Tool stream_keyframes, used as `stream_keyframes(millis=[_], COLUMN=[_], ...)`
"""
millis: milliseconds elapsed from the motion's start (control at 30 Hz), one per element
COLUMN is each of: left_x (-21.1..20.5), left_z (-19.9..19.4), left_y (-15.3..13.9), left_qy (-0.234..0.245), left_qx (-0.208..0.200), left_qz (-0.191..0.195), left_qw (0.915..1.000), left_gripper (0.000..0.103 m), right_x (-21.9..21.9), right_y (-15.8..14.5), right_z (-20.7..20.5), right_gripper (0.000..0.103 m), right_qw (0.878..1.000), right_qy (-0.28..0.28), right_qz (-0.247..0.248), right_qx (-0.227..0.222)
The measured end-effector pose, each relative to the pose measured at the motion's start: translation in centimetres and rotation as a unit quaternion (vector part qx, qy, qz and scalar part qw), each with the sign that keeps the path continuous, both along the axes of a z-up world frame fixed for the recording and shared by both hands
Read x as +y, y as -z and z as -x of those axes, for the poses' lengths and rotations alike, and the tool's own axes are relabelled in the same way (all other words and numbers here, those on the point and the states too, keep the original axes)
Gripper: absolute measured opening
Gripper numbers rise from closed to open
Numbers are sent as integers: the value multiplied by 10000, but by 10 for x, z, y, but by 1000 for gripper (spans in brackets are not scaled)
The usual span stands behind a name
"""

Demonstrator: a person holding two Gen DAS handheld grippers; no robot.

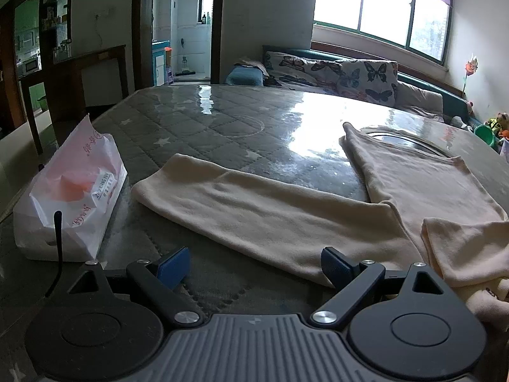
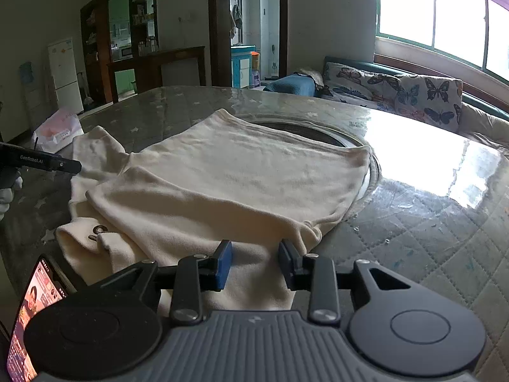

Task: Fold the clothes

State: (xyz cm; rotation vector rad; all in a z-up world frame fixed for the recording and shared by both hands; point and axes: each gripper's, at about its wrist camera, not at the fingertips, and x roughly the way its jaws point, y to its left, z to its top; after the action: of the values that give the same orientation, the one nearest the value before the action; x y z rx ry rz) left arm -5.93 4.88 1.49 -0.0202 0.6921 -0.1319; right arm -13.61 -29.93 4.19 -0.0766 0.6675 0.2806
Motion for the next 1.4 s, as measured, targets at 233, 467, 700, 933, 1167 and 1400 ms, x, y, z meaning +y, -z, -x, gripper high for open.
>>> stream_keyframes(millis=[233, 467, 700, 933, 1167, 1400], left_x=[0, 2, 8, 19, 31, 32], left_z=[-1, -2, -2, -9, -41, -51], left_y=[0, 0, 0, -6, -7, -8], left_qy=[-85, -217, -523, -819, -1538, -1876], left_qx=[-1, -10, -48, -174, 54, -1], left_qz=[48, 106, 199, 430, 845, 753], left_qw=[10000, 9997, 9984, 9956, 9845, 9793], left_gripper=[92, 92, 92, 92, 89, 36], right_x=[0, 0, -1, 0, 0, -2], right_y=[0, 1, 2, 2, 1, 2], right_z=[1, 1, 1, 1, 2, 2], right_gripper=[35, 37, 37, 38, 38, 38], right_qw=[10000, 10000, 10000, 10000, 10000, 9999], right_qy=[15, 27, 25, 29, 45, 56], right_qz=[-3, -11, -17, -22, -42, -98], right_qx=[3, 1, -4, -11, -25, -36])
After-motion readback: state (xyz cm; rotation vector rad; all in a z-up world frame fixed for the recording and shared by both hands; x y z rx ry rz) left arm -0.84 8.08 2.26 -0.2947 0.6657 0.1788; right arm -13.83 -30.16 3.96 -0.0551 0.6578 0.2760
